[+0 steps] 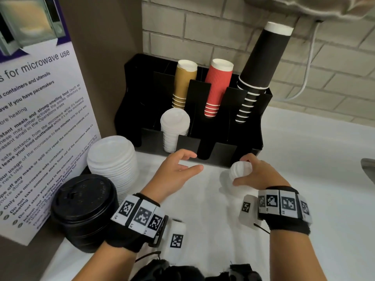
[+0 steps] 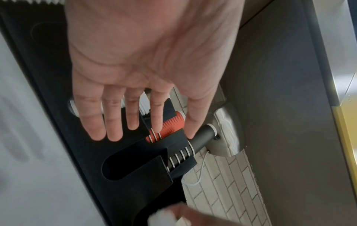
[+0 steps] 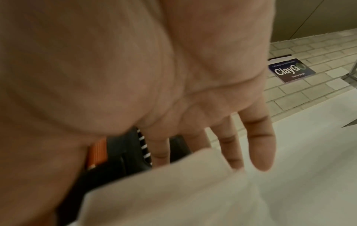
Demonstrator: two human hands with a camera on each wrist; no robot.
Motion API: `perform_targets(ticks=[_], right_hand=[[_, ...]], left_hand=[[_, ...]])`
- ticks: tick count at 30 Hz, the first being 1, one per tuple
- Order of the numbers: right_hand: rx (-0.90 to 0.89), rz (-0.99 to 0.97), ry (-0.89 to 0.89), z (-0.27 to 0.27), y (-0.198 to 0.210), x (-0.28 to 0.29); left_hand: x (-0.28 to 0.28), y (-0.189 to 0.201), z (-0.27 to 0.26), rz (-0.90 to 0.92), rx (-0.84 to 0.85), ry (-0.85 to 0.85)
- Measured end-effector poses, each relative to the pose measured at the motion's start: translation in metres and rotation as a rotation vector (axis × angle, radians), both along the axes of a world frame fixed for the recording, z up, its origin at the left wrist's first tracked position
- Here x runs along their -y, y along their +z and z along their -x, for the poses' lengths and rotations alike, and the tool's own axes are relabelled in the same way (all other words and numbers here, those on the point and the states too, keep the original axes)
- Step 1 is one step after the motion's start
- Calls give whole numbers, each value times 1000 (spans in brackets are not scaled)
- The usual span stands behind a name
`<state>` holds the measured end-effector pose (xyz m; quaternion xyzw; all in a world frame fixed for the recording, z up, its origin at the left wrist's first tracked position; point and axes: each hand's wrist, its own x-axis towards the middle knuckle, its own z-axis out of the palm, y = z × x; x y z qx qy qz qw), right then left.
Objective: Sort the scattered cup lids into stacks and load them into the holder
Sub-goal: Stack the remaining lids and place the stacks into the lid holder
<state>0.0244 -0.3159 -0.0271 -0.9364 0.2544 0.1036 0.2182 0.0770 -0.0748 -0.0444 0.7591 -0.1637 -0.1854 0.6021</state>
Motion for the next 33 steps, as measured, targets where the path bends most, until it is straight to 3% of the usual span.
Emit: perform_targets(ticks=[6,11,23,33], right_hand=[[288,-556,255,-2,37,-33],[333,-772,376,-7,41,-58],[382,-884,404,-2,44,-54],[433,-863,329,-6,40,-62]], left_hand=[[8,2,6,122,3,-148],[10,5,6,277,7,-141],[5,4,3,367,69,-148],[5,3,3,402,77,-128]])
